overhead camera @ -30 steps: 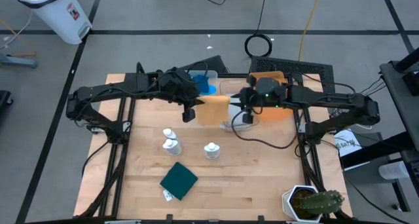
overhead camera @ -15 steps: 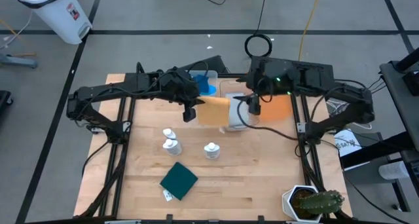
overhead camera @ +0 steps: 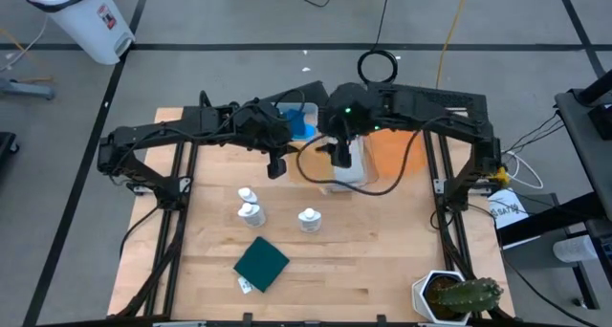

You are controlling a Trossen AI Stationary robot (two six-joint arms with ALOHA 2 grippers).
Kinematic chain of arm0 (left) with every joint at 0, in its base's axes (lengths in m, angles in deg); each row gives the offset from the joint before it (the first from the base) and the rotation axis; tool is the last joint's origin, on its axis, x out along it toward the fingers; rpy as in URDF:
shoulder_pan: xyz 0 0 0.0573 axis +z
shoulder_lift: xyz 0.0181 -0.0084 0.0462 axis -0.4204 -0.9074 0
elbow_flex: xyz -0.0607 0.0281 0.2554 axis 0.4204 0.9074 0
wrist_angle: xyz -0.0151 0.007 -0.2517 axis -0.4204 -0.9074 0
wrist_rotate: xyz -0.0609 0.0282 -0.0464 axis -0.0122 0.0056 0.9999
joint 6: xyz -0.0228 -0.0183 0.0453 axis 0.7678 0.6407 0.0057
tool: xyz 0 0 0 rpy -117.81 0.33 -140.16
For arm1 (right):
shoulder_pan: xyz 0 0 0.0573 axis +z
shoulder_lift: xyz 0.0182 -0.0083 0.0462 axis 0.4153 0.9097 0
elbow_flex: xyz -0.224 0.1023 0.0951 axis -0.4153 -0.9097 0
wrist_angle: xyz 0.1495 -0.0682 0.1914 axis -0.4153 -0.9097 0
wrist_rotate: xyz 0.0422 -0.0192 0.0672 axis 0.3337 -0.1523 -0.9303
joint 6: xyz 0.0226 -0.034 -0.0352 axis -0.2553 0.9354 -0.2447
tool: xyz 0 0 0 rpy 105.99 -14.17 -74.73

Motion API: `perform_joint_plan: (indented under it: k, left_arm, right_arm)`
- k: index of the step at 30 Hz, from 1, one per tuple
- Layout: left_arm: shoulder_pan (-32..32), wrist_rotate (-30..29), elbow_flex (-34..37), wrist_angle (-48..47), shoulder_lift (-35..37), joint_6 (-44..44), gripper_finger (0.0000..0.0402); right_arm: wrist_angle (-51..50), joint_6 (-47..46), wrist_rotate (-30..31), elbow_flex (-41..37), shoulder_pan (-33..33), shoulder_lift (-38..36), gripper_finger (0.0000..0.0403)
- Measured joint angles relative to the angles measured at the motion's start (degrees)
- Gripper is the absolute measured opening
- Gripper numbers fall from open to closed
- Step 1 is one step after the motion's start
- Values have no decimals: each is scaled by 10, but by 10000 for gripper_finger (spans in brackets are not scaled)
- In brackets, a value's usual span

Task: Pick & Place Kitchen Items
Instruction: Put the yellow towel into the transparent bin

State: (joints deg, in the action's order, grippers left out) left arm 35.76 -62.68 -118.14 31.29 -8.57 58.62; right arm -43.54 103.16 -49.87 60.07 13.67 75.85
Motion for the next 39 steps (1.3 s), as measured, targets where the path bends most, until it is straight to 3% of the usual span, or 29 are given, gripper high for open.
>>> perform_joint_plan:
  k: [10,21,39]
  left_arm:
    - [0,0,0,-2,0,1,16]
    - [0,-4,0,-11,-1,2,16]
    - [3,-16,0,2,-1,9,16]
  right_arm:
    - [1,8,0,1,-4,50,254]
    - [2,-30,2,1,-4,13,254]
    - [41,-60,0,-17,-1,34,254]
